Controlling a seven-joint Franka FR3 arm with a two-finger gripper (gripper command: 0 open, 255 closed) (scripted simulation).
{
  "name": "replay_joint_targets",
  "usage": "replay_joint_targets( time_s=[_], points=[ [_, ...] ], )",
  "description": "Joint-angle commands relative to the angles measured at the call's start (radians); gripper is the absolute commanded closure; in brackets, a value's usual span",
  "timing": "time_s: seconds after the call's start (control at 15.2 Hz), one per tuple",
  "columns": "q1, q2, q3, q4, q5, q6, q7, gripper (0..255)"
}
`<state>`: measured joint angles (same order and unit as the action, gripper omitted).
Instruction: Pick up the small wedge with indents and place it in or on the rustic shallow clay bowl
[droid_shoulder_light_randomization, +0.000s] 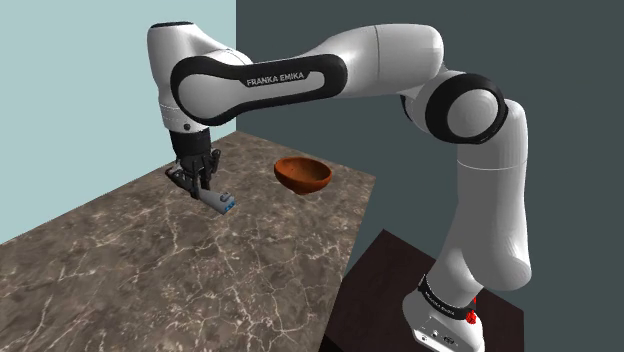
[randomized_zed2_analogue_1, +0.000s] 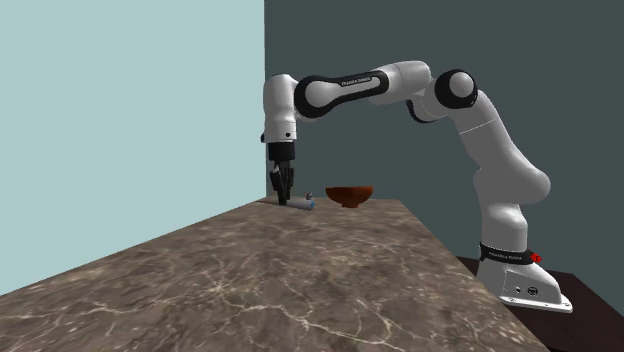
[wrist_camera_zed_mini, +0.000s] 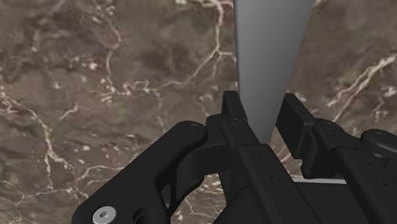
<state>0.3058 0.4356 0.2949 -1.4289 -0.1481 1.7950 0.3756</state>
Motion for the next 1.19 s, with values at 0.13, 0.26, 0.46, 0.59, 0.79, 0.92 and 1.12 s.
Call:
replay_joint_targets(
  time_s=[0.13, 0.26, 0.46, 0.59, 0.79, 0.92, 1.12],
  points=[
    [0.003, -0.005, 0.002, 0.047, 0.003, -0.052, -0.003, 255],
    [0.005, -0.006, 0.003, 0.073, 0.003, -0.079, -0.004, 255],
    [0.009, -0.004, 0.003, 0.117, 0.003, -0.120, -0.006, 255],
    [0.011, -0.001, 0.004, 0.148, 0.003, -0.148, -0.007, 255],
    [0.016, 0.006, 0.004, 0.199, 0.002, -0.193, -0.009, 255],
    [0.021, 0.012, 0.004, 0.236, 0.000, -0.223, -0.010, 255],
    [0.028, 0.026, 0.004, 0.298, -0.003, -0.272, -0.012, 255]
  ],
)
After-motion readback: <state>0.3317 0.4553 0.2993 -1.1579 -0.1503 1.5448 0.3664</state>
